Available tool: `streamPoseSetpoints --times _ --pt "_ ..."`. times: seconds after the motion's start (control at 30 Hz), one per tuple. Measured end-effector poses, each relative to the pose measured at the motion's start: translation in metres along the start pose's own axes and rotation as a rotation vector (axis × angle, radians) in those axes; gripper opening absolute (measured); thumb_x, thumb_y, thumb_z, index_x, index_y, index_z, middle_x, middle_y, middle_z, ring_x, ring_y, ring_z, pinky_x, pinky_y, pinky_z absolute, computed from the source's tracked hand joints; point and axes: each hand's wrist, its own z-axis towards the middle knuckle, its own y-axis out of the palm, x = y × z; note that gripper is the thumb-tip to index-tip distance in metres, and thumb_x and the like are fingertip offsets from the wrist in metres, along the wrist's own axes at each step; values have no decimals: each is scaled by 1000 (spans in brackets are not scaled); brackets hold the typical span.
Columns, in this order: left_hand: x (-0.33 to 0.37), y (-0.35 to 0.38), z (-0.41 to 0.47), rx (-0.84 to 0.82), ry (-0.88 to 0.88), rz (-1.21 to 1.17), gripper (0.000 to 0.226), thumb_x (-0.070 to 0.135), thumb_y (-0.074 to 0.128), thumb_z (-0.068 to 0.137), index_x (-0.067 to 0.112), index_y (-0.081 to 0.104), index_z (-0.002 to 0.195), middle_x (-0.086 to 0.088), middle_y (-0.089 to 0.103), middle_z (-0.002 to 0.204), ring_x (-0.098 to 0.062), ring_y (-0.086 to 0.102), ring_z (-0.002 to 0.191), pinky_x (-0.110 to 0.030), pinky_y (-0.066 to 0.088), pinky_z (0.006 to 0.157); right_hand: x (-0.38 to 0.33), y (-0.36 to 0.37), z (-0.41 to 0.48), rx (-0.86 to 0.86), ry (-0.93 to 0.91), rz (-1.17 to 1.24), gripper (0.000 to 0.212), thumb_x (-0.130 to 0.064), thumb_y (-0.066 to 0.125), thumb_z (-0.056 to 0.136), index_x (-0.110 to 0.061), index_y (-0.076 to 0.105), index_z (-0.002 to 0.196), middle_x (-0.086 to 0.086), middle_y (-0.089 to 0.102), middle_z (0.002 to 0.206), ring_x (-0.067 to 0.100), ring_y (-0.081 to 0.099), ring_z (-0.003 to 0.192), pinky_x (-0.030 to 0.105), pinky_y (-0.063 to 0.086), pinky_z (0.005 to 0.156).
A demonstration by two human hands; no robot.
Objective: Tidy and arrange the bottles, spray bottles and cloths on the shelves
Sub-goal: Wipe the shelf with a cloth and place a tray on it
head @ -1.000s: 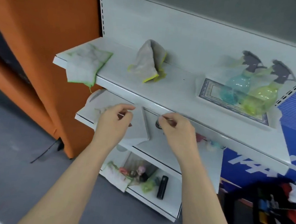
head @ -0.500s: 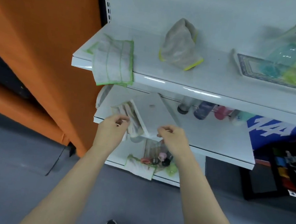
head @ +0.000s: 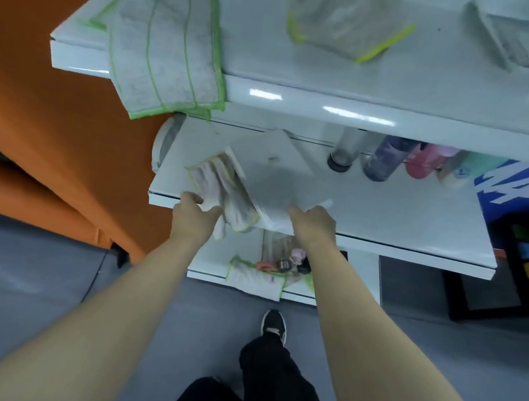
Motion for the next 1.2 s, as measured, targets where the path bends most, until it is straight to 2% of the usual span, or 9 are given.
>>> streamPoseSetpoints --times 0.2,0.3,0.4,0.63,0.73,0.87,1.0,1.1,1.2 --pt "-37 46 68 -56 -347 -351 80 48 72 74 -5 47 130 -20 61 112 -34 60 94 -38 45 67 21 49 62 39 225 323 49 -54 46 75 -12 55 99 7 57 83 33 64 82 41 51 77" --pt "-49 63 77 -139 -336 -342 57 29 60 74 -16 56 110 -18 59 72 -28 51 64 -28 37 52 28 67 76 -34 326 538 39 -47 50 81 -11 53 94 6 47 68 26 55 68 41 51 78" --pt "-62 74 84 -119 -325 -377 52 21 59 60 -15 57 97 -15 55 68 -24 44 65 -33 34 56 35 78 77 -40 389 758 15 -26 55 95 -11 57 96 11 66 98 35 68 104 53 46 103" --pt "-63 73 80 10 -414 -697 35 25 70 64 14 42 82 -14 52 81 -25 47 71 -36 37 61 32 79 85 12 413 776 22 -14 65 89 -9 56 109 11 68 97 33 68 108 44 57 91" --pt "-54 66 71 -8 -483 -882 11 17 59 74 7 53 78 -13 54 74 -23 45 67 -31 39 58 28 78 86 75 398 895 49 -16 76 83 -8 53 125 10 66 109 28 70 93 30 60 60" --pt "-48 60 66 -41 -565 -1125 22 0 43 82 7 62 90 -9 66 91 -24 61 78 -30 54 85 25 77 77 211 395 899 52 -30 85 72 -7 57 109 5 65 75 22 61 61 32 49 62" --pt "-38 49 58 -121 -638 -1114 43 -3 38 74 8 60 109 -12 65 111 -30 63 98 -39 48 103 16 71 70 102 404 1056 21 -20 77 83 -10 58 83 2 57 62 14 48 48 25 38 49" --pt "-27 42 52 -169 -616 -1072 44 -1 37 75 8 61 111 -12 67 102 -30 66 91 -41 51 99 7 68 66 -22 401 1211 12 -16 72 88 -11 62 87 4 56 73 14 49 53 23 39 52" --pt "-14 36 50 -175 -587 -1074 26 0 37 81 8 61 88 -9 62 74 -23 63 63 -32 54 84 -1 63 61 -110 403 1313 18 -18 73 89 -10 65 103 5 60 81 17 52 63 24 42 52"
